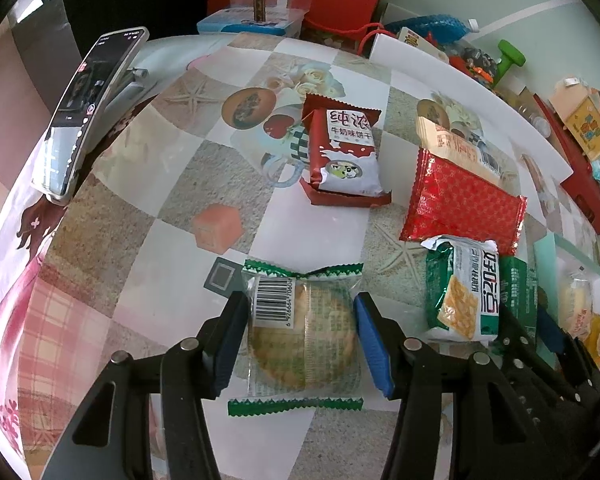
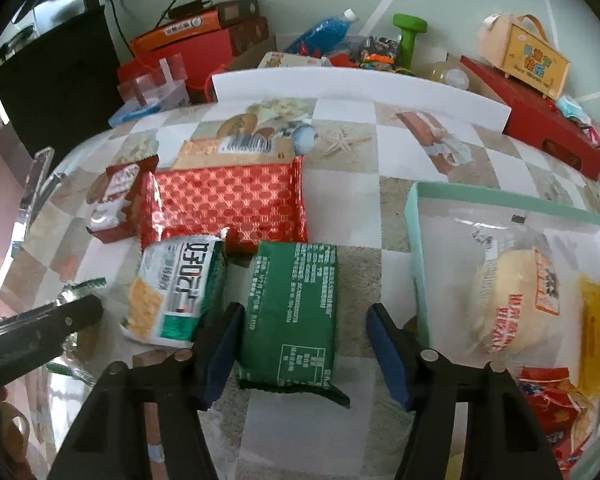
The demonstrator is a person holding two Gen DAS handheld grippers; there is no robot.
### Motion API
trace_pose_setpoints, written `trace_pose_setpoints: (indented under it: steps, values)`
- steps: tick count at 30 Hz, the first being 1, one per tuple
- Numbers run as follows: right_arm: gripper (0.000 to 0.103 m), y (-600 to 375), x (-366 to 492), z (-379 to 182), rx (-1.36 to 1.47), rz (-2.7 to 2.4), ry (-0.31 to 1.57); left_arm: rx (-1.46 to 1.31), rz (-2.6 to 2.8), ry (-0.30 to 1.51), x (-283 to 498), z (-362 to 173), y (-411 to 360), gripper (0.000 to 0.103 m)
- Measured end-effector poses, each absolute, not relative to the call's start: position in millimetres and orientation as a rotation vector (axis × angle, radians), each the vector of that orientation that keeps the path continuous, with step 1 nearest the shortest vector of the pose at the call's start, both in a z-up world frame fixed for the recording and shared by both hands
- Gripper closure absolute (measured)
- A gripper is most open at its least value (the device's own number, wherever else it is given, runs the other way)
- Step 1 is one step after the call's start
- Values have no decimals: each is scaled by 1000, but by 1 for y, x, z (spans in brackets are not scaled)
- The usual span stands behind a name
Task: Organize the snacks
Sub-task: 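Grasp the green packet with the right tool while the left tool holds the biscuit packet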
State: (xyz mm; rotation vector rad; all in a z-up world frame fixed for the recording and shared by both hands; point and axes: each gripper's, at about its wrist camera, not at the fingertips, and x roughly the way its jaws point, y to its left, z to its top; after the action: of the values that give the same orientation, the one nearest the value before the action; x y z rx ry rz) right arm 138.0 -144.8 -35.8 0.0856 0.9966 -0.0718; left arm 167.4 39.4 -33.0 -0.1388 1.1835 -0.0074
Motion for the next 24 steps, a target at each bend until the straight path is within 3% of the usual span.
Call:
trace_pose_setpoints:
  steps: [17,18,21,24]
  values:
    - [38,-141,137,-38,56,-81,981,-48,6,1170,167,-36,29,47]
    - [40,-141,137,-37,59,-78,981,-41,4,1169,167,-36,29,47]
    - [59,-141,134,-34,59,-75,977,-52,-5,1169,167,-34,29,52]
    - [60,-143,134,-32,66,-78,980,-103,-38,1172,167,-31,32,52]
